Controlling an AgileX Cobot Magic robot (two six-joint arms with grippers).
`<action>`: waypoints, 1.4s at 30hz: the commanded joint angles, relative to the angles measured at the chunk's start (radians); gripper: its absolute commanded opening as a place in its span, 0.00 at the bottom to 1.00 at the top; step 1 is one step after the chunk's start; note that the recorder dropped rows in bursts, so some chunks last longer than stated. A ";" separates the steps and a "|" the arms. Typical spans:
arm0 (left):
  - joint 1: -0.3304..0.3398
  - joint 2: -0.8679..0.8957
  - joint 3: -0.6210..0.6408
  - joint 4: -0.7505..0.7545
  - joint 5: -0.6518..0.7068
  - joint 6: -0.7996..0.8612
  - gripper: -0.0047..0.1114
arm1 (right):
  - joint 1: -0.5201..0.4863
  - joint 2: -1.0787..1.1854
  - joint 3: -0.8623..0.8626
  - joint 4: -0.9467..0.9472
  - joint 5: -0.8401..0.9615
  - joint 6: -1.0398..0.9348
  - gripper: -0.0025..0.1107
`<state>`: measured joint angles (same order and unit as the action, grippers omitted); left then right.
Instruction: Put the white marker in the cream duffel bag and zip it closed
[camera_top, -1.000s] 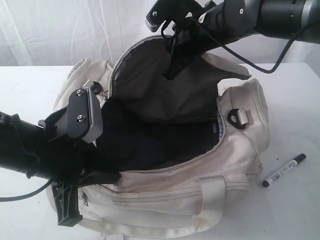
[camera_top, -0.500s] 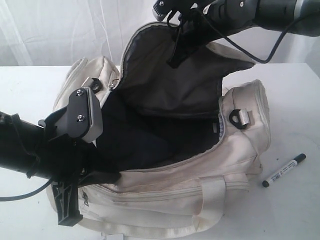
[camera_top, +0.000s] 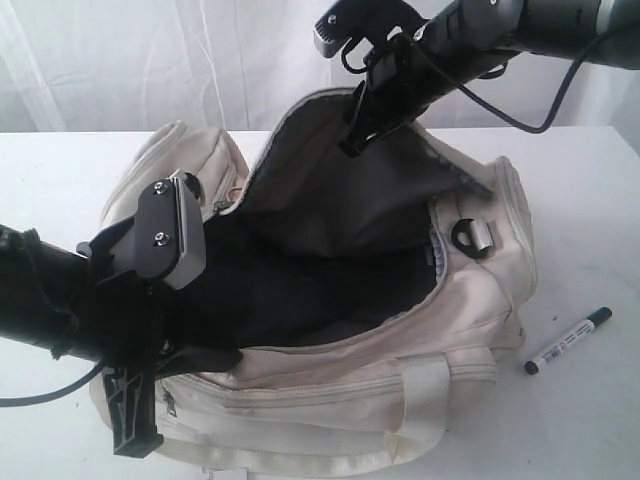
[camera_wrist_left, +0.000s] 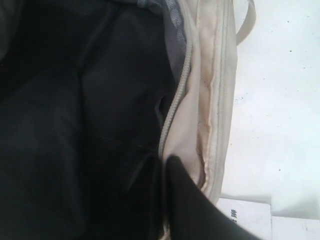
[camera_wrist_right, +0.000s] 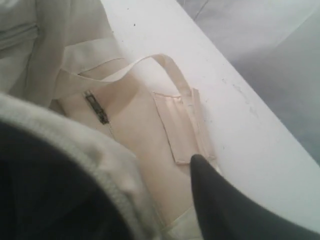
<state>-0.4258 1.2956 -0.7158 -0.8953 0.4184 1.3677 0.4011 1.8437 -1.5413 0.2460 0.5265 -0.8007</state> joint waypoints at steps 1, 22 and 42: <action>-0.006 0.000 0.009 -0.017 0.027 -0.004 0.04 | -0.006 -0.020 -0.007 0.008 0.059 0.013 0.50; -0.006 0.000 0.009 -0.017 0.043 -0.004 0.04 | -0.104 -0.287 0.080 0.033 0.340 0.128 0.49; -0.006 0.000 0.009 -0.017 0.043 -0.004 0.04 | -0.401 -0.635 0.719 -0.084 0.077 0.964 0.45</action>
<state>-0.4258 1.2956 -0.7158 -0.8917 0.4352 1.3677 0.0106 1.2281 -0.8987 0.1778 0.6464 0.0667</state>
